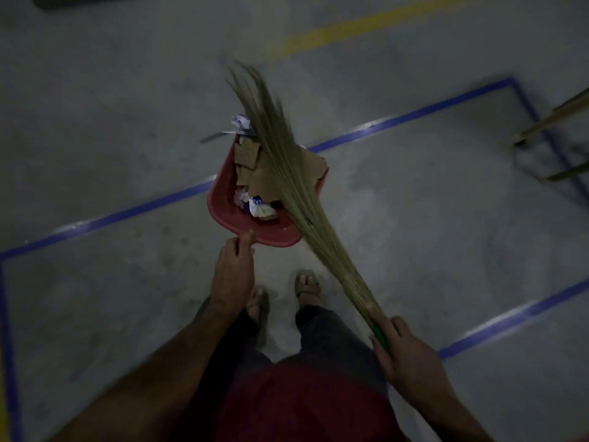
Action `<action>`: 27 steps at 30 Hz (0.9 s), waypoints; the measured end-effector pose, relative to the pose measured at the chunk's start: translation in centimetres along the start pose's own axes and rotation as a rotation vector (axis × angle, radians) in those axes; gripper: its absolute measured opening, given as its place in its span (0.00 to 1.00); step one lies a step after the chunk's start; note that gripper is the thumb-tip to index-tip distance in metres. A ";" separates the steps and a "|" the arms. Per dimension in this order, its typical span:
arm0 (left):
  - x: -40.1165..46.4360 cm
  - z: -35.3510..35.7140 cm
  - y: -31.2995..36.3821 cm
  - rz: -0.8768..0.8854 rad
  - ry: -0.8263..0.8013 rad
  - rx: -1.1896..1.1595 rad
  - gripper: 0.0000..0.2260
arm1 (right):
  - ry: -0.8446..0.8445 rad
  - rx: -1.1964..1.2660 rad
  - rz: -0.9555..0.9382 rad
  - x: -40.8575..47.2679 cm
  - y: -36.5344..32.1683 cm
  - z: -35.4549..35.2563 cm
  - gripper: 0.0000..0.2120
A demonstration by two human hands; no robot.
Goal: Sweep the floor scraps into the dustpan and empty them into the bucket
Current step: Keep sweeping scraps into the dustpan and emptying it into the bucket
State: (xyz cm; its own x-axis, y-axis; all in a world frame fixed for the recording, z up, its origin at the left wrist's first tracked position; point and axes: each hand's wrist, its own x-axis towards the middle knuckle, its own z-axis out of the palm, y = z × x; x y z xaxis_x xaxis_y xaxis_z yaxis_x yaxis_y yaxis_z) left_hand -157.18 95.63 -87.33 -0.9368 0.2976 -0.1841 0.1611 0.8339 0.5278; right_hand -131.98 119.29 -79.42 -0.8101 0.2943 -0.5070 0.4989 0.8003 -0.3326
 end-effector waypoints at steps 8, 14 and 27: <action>-3.5 -6.7 -2.1 0.296 0.062 0.160 0.17 | 0.225 -0.052 -0.009 -8.6 -5.8 3.2 0.37; -8.6 -11.0 -5.3 0.276 -0.013 -0.056 0.19 | 0.318 -0.042 0.074 -17.6 -12.1 9.3 0.31; -26.3 -10.0 -0.8 0.876 -0.158 0.224 0.16 | 0.534 0.099 0.405 -41.5 -15.5 20.4 0.33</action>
State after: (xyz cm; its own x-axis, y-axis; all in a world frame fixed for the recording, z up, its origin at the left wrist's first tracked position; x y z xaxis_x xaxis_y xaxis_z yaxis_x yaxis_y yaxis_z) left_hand -135.74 82.50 -74.59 -0.4008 0.9121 0.0862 0.8657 0.3462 0.3616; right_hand -99.81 84.06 -69.47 -0.5815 0.7990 -0.1534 0.8005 0.5282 -0.2830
